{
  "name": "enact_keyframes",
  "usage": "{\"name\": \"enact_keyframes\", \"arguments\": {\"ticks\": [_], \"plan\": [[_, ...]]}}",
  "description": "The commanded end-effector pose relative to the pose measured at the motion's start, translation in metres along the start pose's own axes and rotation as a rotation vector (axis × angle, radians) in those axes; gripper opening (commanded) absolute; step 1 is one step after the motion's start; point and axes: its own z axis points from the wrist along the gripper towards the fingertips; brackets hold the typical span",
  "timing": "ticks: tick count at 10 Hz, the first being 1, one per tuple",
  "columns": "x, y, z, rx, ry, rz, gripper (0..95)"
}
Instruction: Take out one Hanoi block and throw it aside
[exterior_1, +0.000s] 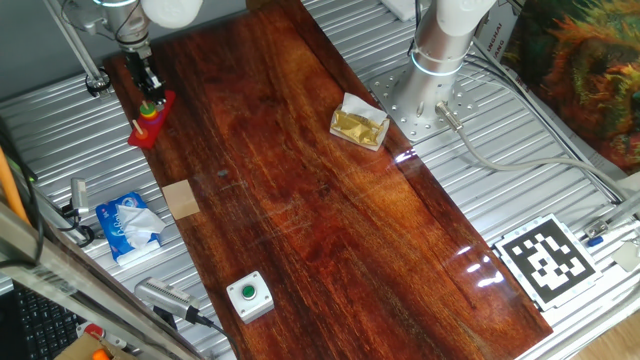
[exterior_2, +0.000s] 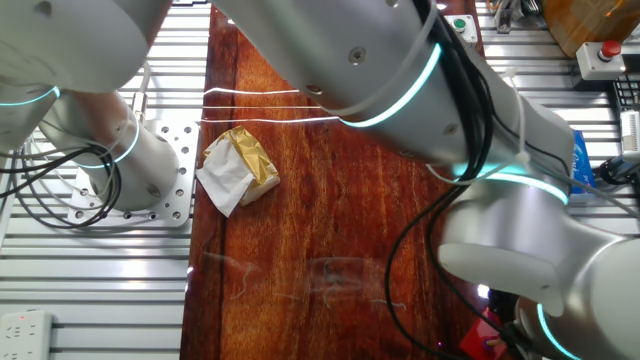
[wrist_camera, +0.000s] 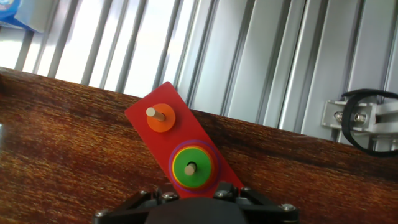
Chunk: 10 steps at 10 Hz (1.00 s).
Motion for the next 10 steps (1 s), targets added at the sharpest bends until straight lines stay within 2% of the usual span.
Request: {"name": "enact_keyframes", "arguments": {"ticks": [1, 10], "plan": [[-0.0009, -0.0003, 0.0003, -0.002, -0.003, 0.001, 38.0], [-0.0010, -0.0010, 0.0000, -0.001, -0.057, -0.008, 38.0]]}}
